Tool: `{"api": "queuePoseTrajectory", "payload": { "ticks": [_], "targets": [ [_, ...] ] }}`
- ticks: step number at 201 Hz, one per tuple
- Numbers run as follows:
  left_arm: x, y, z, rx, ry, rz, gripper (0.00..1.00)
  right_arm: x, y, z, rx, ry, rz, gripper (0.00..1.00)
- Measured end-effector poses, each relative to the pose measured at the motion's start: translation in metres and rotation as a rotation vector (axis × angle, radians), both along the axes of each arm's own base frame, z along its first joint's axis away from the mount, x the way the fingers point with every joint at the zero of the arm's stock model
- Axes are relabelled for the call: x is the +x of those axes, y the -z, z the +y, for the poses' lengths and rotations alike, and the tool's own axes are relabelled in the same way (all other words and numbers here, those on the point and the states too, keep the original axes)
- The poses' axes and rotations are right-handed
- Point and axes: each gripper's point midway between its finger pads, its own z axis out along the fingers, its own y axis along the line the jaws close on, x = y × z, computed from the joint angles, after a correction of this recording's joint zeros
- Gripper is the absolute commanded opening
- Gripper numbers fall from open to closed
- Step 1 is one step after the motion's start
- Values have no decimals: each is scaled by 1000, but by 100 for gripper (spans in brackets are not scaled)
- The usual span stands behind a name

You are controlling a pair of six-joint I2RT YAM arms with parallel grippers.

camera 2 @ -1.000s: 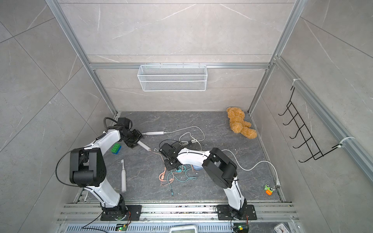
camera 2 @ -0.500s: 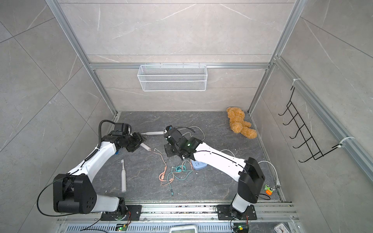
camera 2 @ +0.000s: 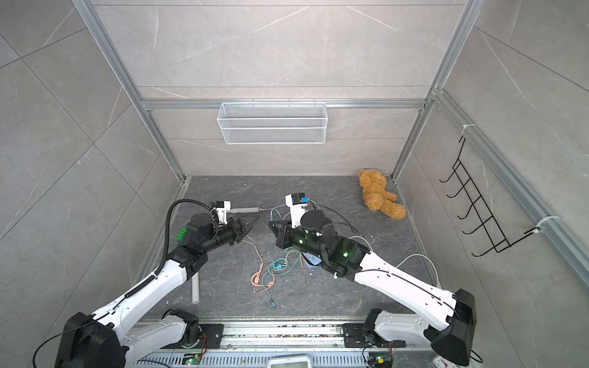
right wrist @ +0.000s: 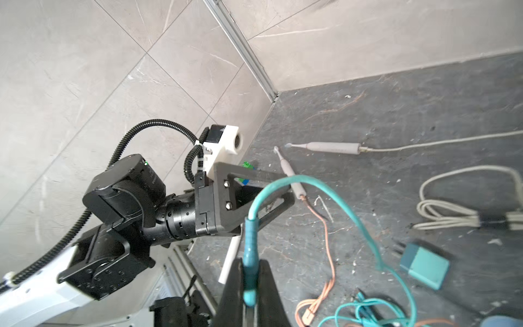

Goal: Charge the electric toothbrush
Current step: Pick up the charging cable from the center of the board.

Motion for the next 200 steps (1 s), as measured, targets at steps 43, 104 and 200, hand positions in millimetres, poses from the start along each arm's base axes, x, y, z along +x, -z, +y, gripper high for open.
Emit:
{"api": "queuePoseTrajectory", "payload": {
  "ticks": [43, 104, 200],
  "targets": [
    [-27, -28, -31, -157, 83, -49, 77, -6, 33, 11, 114, -29, 128, 0],
    [-40, -25, -40, -204, 86, -52, 67, -12, 41, 13, 217, -42, 207, 0],
    [-42, -40, -47, -264, 108, -95, 37, -21, 44, 16, 340, -88, 267, 0]
  ]
}}
